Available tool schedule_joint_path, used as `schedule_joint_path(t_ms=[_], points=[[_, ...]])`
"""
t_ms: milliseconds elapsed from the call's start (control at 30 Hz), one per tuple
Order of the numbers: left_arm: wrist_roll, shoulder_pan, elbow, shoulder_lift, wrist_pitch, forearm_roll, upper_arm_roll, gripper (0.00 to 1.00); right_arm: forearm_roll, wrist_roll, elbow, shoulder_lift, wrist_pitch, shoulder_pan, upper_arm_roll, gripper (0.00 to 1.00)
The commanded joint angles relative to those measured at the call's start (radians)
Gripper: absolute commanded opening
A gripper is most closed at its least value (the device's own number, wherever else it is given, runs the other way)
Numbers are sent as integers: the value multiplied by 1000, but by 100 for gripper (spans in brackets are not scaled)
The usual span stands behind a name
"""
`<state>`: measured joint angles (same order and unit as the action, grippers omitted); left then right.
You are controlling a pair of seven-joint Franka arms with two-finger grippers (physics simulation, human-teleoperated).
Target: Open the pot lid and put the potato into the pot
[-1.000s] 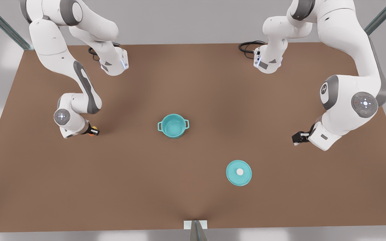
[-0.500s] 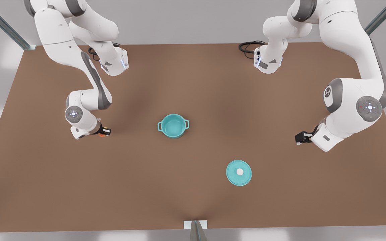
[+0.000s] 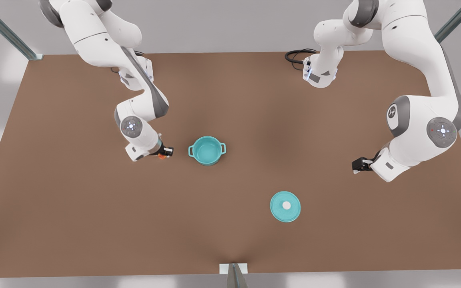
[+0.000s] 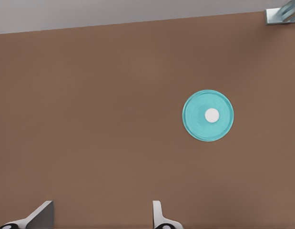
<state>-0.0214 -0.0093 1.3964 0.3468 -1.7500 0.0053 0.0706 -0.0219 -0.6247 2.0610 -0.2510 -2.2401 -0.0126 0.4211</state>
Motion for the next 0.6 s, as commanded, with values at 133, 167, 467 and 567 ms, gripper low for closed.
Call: schedule_joint_path(t_ms=[133,167,467,567], points=[[-35,0,-1,0,0,-2,1,100,37,-567,-136,-65,83,-130,2,51],[-35,0,-1,0,-2,-4,1,100,37,-601,-151,-74,85,-156,2,51],[-35,0,-1,1,-2,-2,1,100,28,-734,-237,-182,77,-271,2,51],[-35,0,-1,0,-2,-2,1,100,20,-742,-239,-244,34,-297,-5,51]])
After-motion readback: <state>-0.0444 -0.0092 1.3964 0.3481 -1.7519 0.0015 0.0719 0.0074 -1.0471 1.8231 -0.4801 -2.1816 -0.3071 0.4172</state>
